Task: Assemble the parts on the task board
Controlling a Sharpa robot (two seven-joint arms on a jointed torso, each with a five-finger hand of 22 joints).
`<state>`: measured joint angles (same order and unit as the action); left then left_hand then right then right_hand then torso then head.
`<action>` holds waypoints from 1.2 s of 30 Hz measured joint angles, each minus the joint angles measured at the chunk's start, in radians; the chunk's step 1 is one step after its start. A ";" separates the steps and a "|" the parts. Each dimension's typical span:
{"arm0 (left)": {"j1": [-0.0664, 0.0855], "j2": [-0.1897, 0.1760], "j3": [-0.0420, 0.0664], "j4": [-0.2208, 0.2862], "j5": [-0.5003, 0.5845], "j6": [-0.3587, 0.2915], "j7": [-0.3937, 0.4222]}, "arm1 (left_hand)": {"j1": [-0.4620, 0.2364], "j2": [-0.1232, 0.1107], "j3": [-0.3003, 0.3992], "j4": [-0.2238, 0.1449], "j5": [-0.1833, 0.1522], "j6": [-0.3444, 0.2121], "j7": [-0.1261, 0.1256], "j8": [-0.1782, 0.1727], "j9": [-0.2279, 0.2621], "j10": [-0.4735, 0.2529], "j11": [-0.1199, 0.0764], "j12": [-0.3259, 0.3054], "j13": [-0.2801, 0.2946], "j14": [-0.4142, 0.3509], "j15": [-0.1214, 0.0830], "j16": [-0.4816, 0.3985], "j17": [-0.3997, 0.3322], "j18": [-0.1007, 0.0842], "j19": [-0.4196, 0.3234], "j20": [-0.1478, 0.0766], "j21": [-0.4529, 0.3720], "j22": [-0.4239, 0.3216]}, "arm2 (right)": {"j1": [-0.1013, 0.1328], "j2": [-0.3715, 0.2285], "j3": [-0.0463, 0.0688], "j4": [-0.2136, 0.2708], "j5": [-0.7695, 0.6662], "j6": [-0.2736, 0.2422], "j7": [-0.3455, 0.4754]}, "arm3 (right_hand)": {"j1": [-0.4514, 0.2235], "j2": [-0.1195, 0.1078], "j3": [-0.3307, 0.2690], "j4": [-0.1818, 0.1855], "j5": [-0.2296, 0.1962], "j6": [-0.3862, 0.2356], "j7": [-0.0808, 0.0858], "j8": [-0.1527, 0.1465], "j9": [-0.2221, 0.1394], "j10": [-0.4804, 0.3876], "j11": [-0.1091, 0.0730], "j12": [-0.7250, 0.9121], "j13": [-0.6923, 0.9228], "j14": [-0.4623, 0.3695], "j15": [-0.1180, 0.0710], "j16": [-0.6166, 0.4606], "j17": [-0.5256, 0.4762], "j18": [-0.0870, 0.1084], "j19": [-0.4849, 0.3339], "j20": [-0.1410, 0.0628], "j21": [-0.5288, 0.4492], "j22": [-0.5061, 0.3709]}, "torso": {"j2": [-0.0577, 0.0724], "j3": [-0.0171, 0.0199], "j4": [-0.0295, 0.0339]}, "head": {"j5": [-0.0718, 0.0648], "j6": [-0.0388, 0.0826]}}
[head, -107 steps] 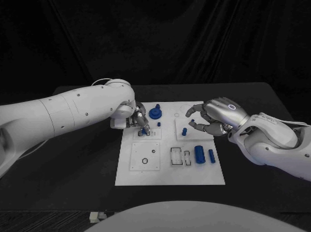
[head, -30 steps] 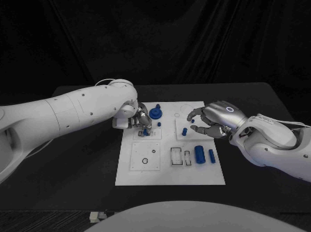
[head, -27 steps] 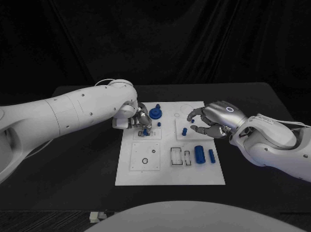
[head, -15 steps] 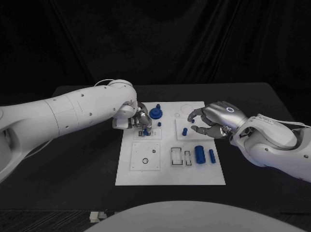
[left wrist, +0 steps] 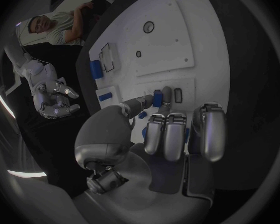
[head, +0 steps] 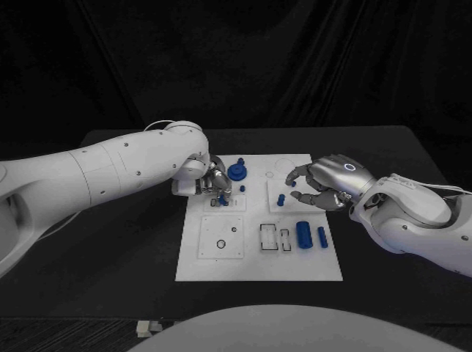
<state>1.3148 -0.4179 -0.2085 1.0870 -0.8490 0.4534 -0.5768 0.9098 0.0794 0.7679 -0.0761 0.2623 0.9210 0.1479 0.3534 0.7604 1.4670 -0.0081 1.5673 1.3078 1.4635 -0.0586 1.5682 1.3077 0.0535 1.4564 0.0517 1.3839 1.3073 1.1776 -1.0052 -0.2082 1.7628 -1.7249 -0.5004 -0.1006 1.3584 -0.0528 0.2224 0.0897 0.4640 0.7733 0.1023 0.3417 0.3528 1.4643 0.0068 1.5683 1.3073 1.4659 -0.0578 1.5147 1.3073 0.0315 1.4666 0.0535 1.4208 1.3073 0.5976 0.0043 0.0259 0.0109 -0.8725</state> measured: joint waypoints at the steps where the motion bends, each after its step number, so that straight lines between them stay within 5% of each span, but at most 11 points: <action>1: 0.000 0.000 0.000 0.000 0.000 0.000 0.000 | 0.000 0.000 0.000 0.000 0.000 0.000 0.000 0.000 0.000 0.000 0.000 0.000 0.000 0.000 0.000 0.000 0.000 0.000 0.000 0.000 0.000 0.000 | 0.000 0.000 0.000 0.000 0.000 0.001 0.000 | 0.000 0.000 0.000 0.000 0.000 0.000 0.000 0.000 0.000 0.000 0.000 0.000 0.000 0.000 0.000 0.000 0.000 0.000 0.000 0.000 0.000 0.000 | 0.000 0.0001 0.0000 | 0.000 0.000; 36: -0.002 0.012 0.002 -0.016 -0.001 0.010 -0.001 | 0.001 0.000 0.001 -0.002 0.023 0.003 0.001 -0.009 -0.003 0.001 0.002 0.000 0.000 0.000 0.000 0.000 0.000 0.000 0.000 0.000 -0.008 0.000 | -0.001 0.001 0.000 0.000 0.000 0.014 -0.010 | 0.004 -0.004 0.000 0.000 0.000 0.000 0.000 0.000 -0.001 0.000 0.000 0.000 0.000 0.000 0.000 0.000 0.000 0.000 0.000 0.000 -0.005 0.001 | 0.000 0.0001 -0.0006 | 0.001 0.000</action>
<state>1.3131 -0.4057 -0.2062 1.0707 -0.8497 0.4637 -0.5781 0.9103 0.0789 0.7689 -0.0779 0.2855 0.9239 0.1486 0.3447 0.7575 1.4685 -0.0065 1.5673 1.3078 1.4635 -0.0584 1.5682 1.3075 0.0534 1.4565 0.0518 1.3761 1.3073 1.1770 -1.0043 -0.2082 1.7626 -1.7249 -0.4865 -0.1107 1.3621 -0.0565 0.2223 0.0897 0.4640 0.7733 0.1023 0.3417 0.3522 1.4644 0.0068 1.5683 1.3078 1.4659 -0.0578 1.5147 1.3073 0.0316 1.4667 0.0535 1.4158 1.3079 0.5981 0.0044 0.0253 0.0119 -0.8725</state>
